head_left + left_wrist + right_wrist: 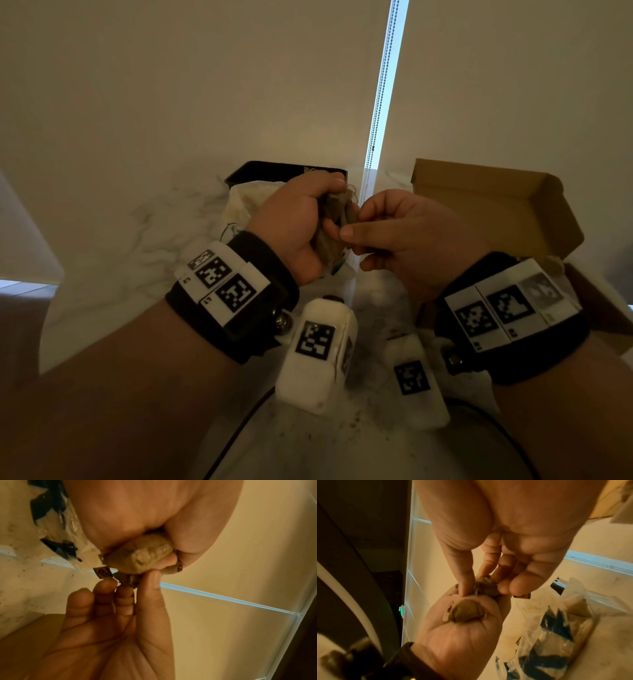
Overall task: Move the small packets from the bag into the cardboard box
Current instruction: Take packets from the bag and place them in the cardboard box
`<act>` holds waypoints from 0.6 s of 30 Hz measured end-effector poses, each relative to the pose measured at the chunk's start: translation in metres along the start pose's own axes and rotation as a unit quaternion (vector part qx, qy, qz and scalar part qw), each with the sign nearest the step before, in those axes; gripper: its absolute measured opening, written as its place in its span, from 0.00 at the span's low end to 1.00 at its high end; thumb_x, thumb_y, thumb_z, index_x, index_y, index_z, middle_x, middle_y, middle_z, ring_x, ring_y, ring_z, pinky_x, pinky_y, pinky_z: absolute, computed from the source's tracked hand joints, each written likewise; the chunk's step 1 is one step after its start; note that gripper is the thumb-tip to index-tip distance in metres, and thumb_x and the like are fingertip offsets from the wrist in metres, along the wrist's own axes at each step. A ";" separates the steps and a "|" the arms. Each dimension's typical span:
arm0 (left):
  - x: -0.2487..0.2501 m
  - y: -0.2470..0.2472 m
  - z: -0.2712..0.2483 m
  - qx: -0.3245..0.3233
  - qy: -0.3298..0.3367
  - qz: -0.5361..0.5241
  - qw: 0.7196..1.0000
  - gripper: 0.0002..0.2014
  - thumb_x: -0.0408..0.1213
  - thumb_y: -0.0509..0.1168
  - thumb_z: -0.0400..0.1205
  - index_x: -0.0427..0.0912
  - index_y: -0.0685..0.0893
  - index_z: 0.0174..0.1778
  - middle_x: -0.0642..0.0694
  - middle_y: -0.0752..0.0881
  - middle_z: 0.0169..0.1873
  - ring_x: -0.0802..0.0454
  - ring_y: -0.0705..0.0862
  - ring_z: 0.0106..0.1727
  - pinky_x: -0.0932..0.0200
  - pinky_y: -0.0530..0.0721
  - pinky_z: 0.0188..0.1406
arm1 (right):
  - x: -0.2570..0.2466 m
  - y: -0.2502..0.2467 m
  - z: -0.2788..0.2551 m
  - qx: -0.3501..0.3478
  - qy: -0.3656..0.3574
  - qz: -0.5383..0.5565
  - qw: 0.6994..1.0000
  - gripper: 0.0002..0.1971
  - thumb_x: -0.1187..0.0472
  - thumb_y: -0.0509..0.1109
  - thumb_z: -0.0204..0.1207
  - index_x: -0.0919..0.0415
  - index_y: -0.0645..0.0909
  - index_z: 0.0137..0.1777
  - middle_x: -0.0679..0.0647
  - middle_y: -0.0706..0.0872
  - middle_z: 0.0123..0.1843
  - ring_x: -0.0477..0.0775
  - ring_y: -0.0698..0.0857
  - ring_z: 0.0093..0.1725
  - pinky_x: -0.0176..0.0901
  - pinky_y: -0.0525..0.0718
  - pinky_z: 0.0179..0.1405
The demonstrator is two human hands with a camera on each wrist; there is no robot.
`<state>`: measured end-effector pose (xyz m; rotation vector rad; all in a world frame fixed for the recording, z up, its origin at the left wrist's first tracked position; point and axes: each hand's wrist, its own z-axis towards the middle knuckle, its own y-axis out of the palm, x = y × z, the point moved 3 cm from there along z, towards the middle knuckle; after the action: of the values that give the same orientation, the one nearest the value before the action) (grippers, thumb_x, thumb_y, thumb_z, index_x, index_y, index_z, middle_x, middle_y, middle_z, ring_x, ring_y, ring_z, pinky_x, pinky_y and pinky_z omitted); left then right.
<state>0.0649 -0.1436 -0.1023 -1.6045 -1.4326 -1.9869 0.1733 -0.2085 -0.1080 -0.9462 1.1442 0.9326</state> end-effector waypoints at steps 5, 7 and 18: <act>0.001 -0.002 0.000 0.002 -0.018 -0.021 1.000 0.11 0.34 0.57 0.86 0.39 0.80 0.39 0.43 0.82 0.29 0.53 0.79 0.29 0.70 0.70 0.14 | 0.000 -0.001 0.001 0.039 -0.015 -0.041 0.998 0.08 0.63 0.79 0.69 0.62 0.81 0.39 0.59 0.88 0.35 0.54 0.86 0.36 0.41 0.87 0.31; 0.002 -0.003 0.000 0.005 -0.025 -0.022 0.999 0.10 0.36 0.58 0.86 0.39 0.81 0.41 0.42 0.85 0.30 0.54 0.80 0.27 0.71 0.69 0.13 | 0.000 -0.003 0.001 0.053 -0.013 -0.046 0.997 0.06 0.64 0.77 0.72 0.66 0.83 0.40 0.59 0.90 0.35 0.53 0.86 0.33 0.39 0.87 0.29; 0.006 -0.010 0.002 0.069 0.006 -0.045 0.997 0.07 0.36 0.59 0.86 0.42 0.81 0.46 0.47 0.87 0.28 0.55 0.86 0.25 0.71 0.70 0.15 | -0.003 -0.010 0.004 0.051 -0.022 0.016 0.998 0.08 0.68 0.68 0.73 0.61 0.76 0.34 0.57 0.80 0.32 0.55 0.78 0.31 0.47 0.79 0.27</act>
<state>0.0569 -0.1345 -0.1028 -1.4916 -1.6264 -1.8935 0.1839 -0.2082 -0.1034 -0.8231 1.1608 0.9072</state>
